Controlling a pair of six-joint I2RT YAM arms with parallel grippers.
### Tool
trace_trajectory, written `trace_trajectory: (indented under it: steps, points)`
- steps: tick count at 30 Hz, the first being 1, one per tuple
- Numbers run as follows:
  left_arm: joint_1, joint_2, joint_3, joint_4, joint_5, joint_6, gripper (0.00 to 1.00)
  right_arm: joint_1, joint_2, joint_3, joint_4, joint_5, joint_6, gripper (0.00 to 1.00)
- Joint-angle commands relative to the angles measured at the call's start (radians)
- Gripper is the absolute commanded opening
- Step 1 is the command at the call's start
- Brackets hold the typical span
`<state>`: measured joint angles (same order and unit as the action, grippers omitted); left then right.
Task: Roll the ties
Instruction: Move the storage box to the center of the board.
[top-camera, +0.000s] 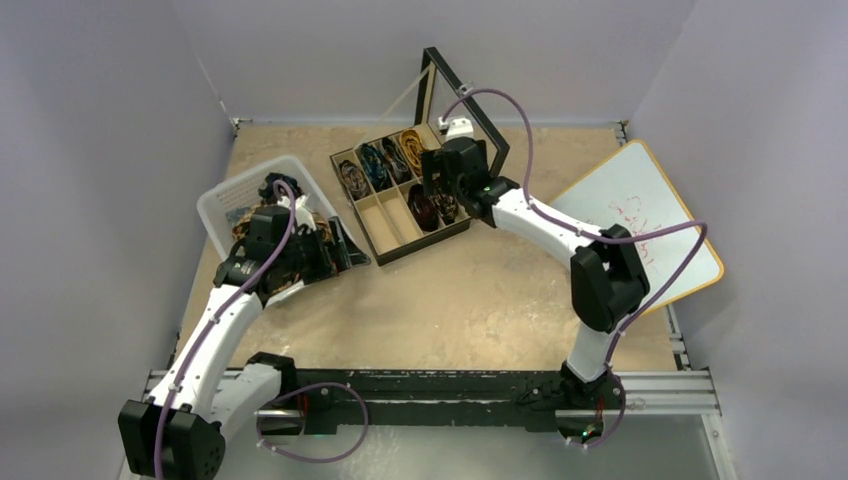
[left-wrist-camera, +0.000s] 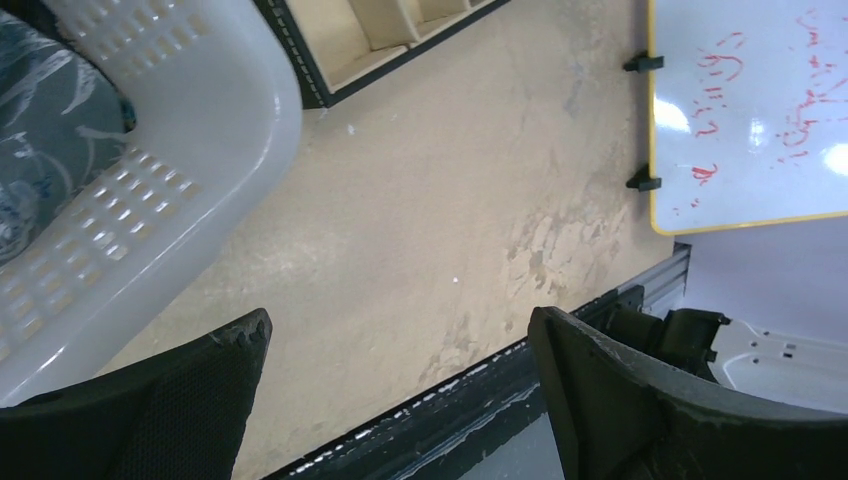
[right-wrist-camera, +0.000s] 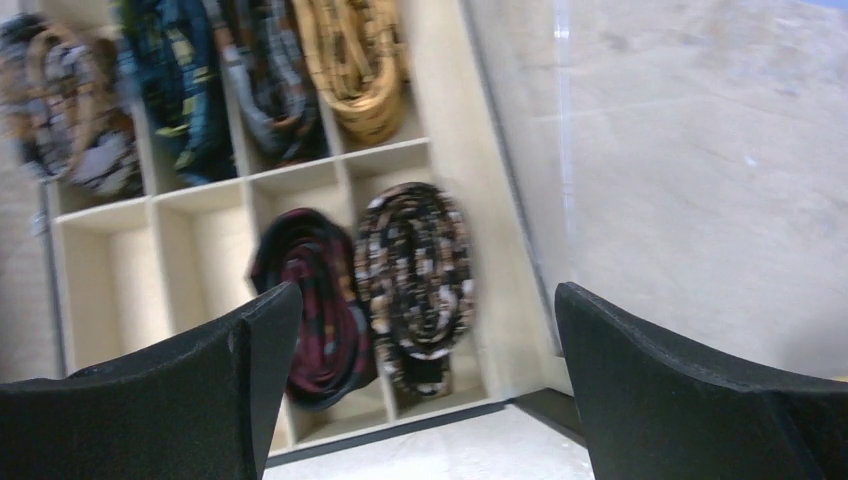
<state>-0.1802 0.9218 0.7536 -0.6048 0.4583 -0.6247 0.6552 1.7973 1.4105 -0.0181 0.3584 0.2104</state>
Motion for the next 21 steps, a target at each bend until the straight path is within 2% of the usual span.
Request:
trace_trajectory:
  steps: [1, 6, 14, 18, 21]
  points:
    - [-0.012, 0.0, -0.009, 0.088, 0.099, 0.033, 0.99, -0.031, -0.023, 0.01, 0.015, 0.163, -0.074, 0.99]
    - [-0.045, 0.04, -0.014, 0.15, 0.138, 0.027, 0.98, -0.092, -0.007, 0.031, 0.015, 0.267, -0.095, 0.99]
    - [-0.159, 0.161, 0.008, 0.26, 0.117, -0.002, 0.98, -0.186, -0.016, 0.051, 0.033, 0.323, -0.089, 0.99]
    - [-0.242, 0.273, 0.026, 0.345, 0.093, -0.016, 0.98, -0.217, -0.04, 0.048, 0.029, 0.294, -0.084, 0.99]
    - [-0.314, 0.394, 0.077, 0.378, -0.01, -0.029, 0.98, -0.217, -0.084, 0.036, 0.022, 0.171, -0.067, 0.99]
